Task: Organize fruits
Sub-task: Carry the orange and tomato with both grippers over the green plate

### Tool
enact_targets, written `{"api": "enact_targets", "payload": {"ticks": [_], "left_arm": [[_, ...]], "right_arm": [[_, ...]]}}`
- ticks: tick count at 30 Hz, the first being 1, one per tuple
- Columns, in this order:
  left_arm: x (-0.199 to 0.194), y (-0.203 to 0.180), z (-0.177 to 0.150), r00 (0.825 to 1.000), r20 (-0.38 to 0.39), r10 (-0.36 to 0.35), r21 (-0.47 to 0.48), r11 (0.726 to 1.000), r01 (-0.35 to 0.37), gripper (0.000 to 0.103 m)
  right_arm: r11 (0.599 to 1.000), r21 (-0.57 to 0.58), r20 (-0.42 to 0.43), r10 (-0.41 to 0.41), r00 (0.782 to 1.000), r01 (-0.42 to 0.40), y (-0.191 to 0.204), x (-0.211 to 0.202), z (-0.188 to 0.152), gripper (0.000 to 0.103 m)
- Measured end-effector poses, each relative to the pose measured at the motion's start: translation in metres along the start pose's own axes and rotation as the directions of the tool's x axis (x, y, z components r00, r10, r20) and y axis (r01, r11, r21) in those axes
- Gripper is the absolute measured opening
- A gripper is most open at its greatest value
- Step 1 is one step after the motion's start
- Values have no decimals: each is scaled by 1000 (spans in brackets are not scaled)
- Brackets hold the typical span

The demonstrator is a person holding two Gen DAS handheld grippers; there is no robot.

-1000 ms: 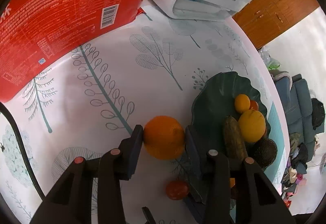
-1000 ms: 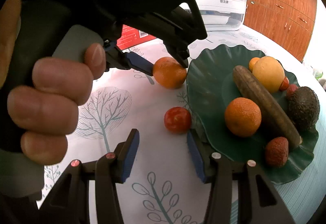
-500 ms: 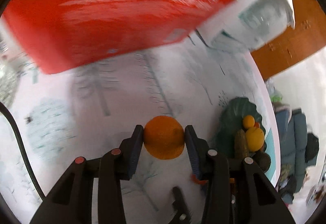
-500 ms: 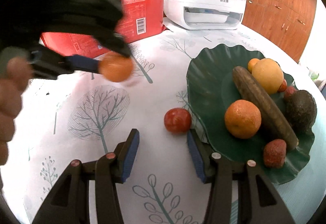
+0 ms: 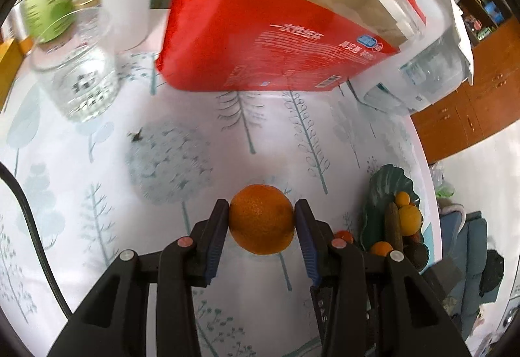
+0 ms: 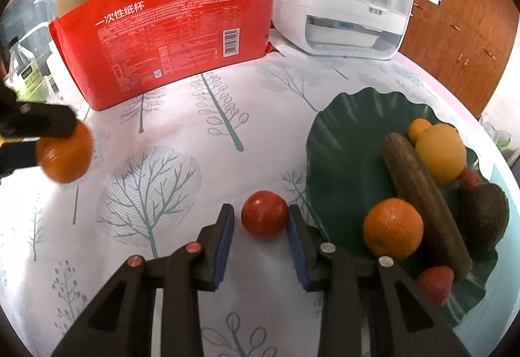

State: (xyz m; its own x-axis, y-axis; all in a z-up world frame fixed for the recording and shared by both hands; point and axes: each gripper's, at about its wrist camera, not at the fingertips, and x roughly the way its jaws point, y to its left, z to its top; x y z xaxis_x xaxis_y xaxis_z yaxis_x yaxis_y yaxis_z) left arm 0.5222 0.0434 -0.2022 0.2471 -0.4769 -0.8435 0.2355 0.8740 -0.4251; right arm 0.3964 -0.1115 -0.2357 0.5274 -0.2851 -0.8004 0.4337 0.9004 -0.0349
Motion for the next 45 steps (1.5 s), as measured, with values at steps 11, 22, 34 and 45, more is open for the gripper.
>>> {"api": "enact_targets", "payload": {"ticks": [11, 22, 34, 45], "left_arm": [[-30, -11, -26, 999, 45, 6, -35, 999, -4, 40], [-46, -49, -64, 999, 45, 24, -52, 998, -21, 40], [-52, -123, -108, 998, 57, -2, -52, 999, 5, 40], [-32, -195, -128, 996, 81, -23, -42, 999, 27, 40]], "right_arm": [[999, -18, -39, 27, 999, -27, -7, -5, -3, 26], [984, -44, -120, 166, 979, -172, -37, -40, -31, 26], [952, -160, -82, 251, 965, -261, -102, -94, -33, 26], [930, -264, 68, 283, 957, -256, -180, -115, -18, 26]]}}
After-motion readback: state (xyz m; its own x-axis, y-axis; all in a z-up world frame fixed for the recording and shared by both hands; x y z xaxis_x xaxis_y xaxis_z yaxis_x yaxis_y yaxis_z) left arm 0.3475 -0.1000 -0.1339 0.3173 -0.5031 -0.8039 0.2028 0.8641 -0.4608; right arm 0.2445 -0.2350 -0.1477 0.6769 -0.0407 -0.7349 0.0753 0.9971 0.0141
